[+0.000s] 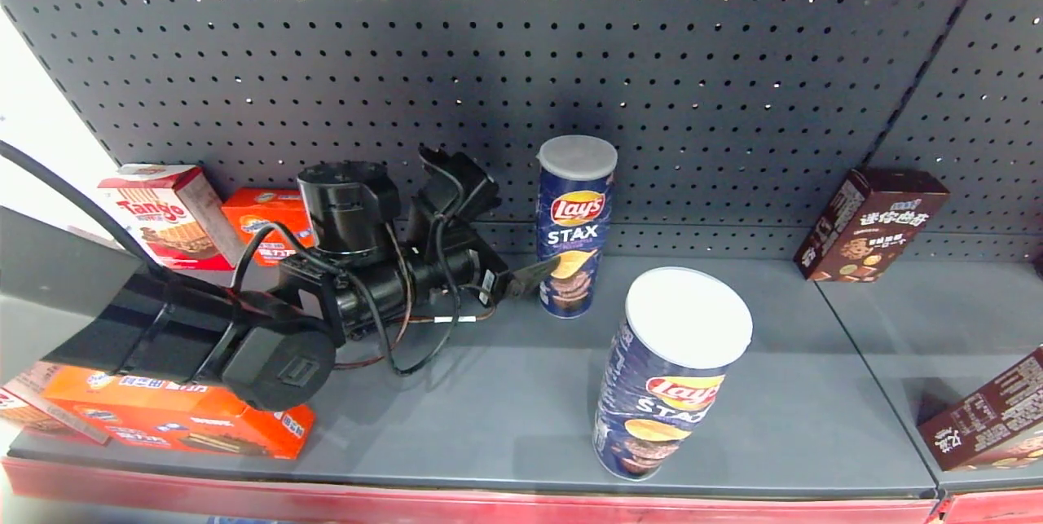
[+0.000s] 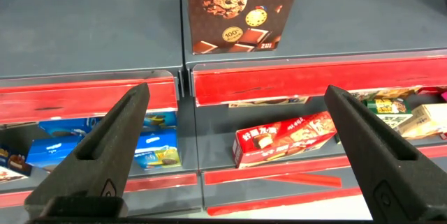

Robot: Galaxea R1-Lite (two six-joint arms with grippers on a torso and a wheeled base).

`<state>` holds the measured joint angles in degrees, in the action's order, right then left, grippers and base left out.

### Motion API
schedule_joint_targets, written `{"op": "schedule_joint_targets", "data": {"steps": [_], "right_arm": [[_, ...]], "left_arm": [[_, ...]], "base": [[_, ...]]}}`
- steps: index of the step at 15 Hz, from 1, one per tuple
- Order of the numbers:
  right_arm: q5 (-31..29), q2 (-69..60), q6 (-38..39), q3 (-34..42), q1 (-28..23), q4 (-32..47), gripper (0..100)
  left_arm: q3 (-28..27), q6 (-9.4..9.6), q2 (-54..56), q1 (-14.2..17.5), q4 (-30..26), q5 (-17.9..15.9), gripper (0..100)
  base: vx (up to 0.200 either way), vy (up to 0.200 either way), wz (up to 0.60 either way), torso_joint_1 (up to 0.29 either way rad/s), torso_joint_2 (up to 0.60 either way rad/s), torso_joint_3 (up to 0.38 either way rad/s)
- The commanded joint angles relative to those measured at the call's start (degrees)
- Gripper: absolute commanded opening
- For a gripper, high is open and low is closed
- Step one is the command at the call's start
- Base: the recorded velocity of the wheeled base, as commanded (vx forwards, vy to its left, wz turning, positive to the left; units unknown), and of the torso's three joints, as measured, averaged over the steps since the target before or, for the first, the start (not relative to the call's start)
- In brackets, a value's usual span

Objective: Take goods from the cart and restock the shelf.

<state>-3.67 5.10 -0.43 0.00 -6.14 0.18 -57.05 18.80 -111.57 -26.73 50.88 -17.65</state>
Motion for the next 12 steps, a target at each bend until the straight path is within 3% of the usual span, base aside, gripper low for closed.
{"op": "schedule_joint_targets", "data": {"steps": [1, 3, 6, 8, 9, 11, 12], "right_arm": [[0.0, 0.1, 0.0, 0.0, 0.0, 0.0, 100], [0.0, 0.1, 0.0, 0.0, 0.0, 0.0, 100], [0.0, 0.1, 0.0, 0.0, 0.0, 0.0, 100], [0.0, 0.1, 0.0, 0.0, 0.0, 0.0, 100], [0.0, 0.1, 0.0, 0.0, 0.0, 0.0, 100], [0.0, 0.1, 0.0, 0.0, 0.0, 0.0, 100], [0.0, 0.1, 0.0, 0.0, 0.0, 0.0, 100]], "left_arm": [[1.7, 0.01, 1.3, 0.0, 0.3, 0.4, 100], [6.7, 0.01, 4.3, 0.0, 2.3, 1.3, 100], [10.9, 0.10, 6.0, -0.2, 5.4, 9.6, 100], [12.2, 2.03, 6.8, -0.6, 6.0, 14.3, 100], [12.4, 3.61, 6.6, -1.4, 6.0, 19.0, 100], [12.4, 5.02, 6.3, -3.0, 5.5, 25.1, 100], [12.4, 5.55, 6.0, -3.6, 5.5, 26.4, 100]], "base": [[0.000, 0.000, 0.00, 0.000, 0.00, 0.000], [0.000, 0.000, 0.00, 0.000, 0.00, 0.000], [0.000, 0.000, 0.00, 0.000, 0.00, 0.000], [0.000, 0.000, 0.00, 0.000, 0.00, 0.000], [0.000, 0.000, 0.00, 0.000, 0.00, 0.000], [0.000, 0.000, 0.00, 0.000, 0.00, 0.000], [0.000, 0.000, 0.00, 0.000, 0.00, 0.000]]}}
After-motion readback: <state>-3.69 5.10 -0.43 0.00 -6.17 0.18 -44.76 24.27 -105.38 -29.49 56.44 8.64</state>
